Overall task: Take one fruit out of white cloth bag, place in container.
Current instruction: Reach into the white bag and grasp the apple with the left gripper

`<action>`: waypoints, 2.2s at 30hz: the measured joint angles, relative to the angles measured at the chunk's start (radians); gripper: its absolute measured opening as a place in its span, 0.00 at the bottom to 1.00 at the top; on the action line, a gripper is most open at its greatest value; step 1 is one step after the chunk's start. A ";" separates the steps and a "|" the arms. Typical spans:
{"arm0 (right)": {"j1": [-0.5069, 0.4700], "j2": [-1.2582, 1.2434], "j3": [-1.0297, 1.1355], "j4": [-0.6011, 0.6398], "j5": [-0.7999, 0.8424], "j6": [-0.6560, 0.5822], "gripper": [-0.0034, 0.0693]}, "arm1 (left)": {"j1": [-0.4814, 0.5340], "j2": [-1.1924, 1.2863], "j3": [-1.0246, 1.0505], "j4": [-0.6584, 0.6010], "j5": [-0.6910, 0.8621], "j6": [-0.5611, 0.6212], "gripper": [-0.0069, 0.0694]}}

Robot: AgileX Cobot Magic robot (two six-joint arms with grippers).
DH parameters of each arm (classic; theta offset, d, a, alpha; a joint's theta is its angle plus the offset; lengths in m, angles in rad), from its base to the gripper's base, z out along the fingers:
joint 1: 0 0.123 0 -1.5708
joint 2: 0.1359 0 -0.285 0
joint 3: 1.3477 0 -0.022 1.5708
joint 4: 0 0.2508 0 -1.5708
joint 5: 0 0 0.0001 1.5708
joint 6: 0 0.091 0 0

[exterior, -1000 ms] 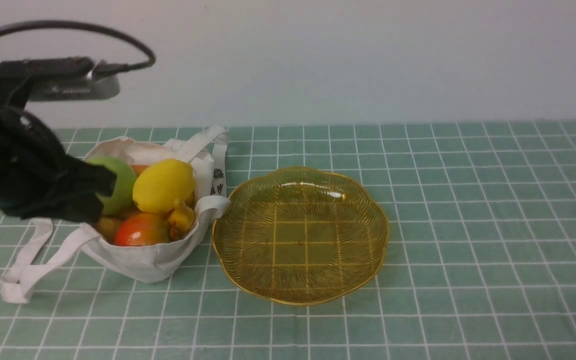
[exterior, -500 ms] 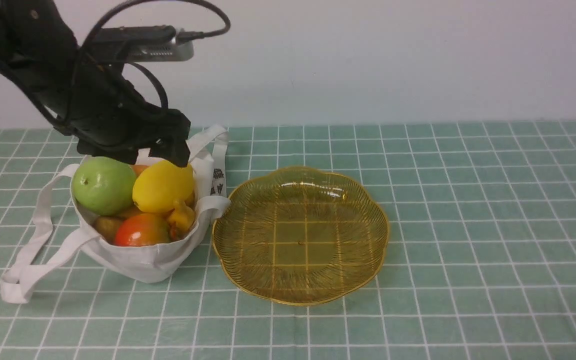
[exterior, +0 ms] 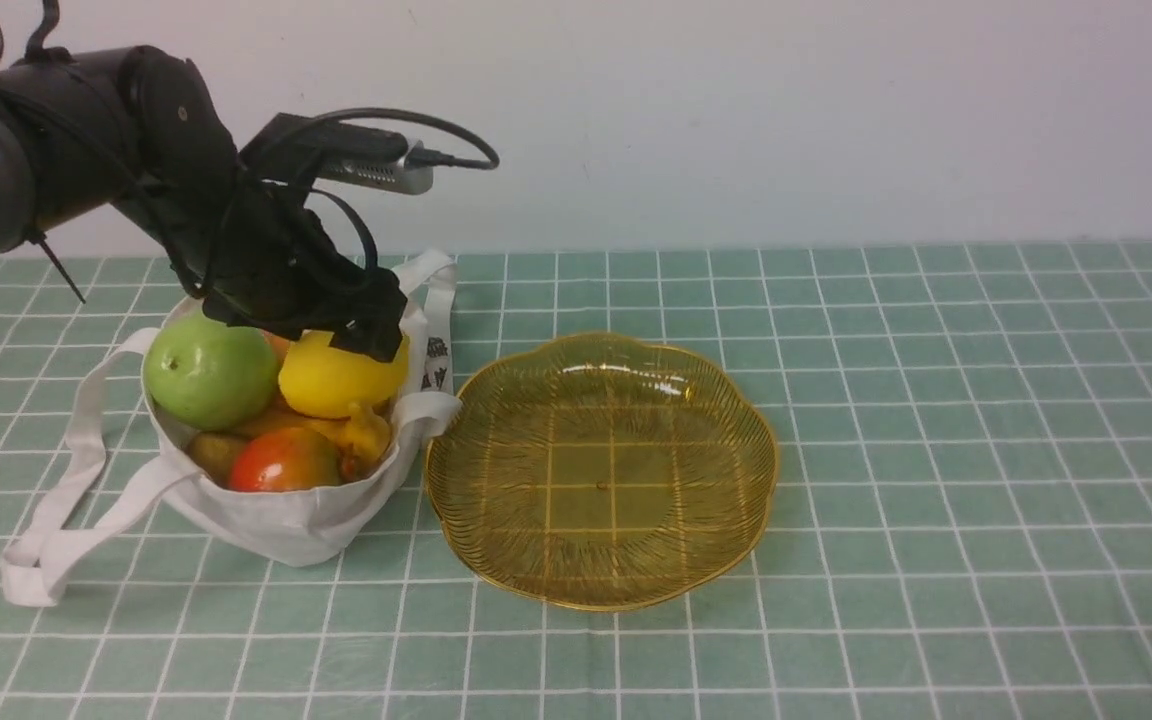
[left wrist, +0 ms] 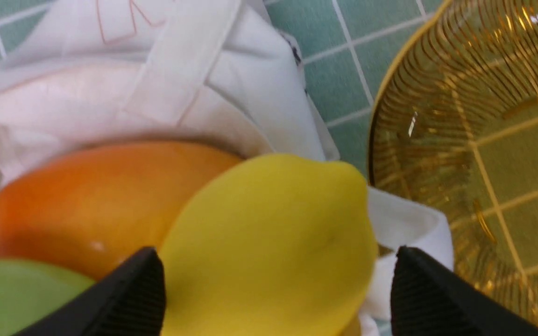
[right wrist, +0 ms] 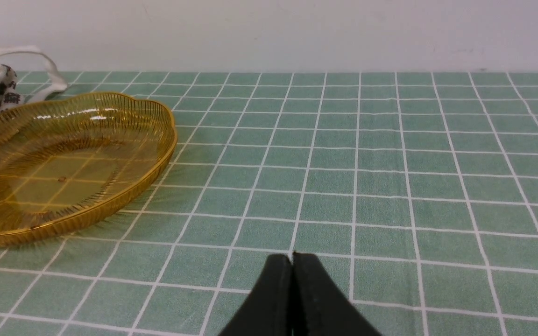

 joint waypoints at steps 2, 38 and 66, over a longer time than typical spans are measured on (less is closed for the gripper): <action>0.000 0.000 0.000 0.000 0.000 0.000 0.03 | 0.000 0.010 0.000 0.001 -0.008 0.003 0.84; 0.000 0.000 0.000 0.000 0.000 0.000 0.03 | 0.000 -0.044 -0.002 0.002 -0.018 0.041 0.08; 0.000 0.000 0.000 0.000 0.000 0.000 0.03 | 0.000 -0.087 -0.003 0.401 0.159 -0.624 0.99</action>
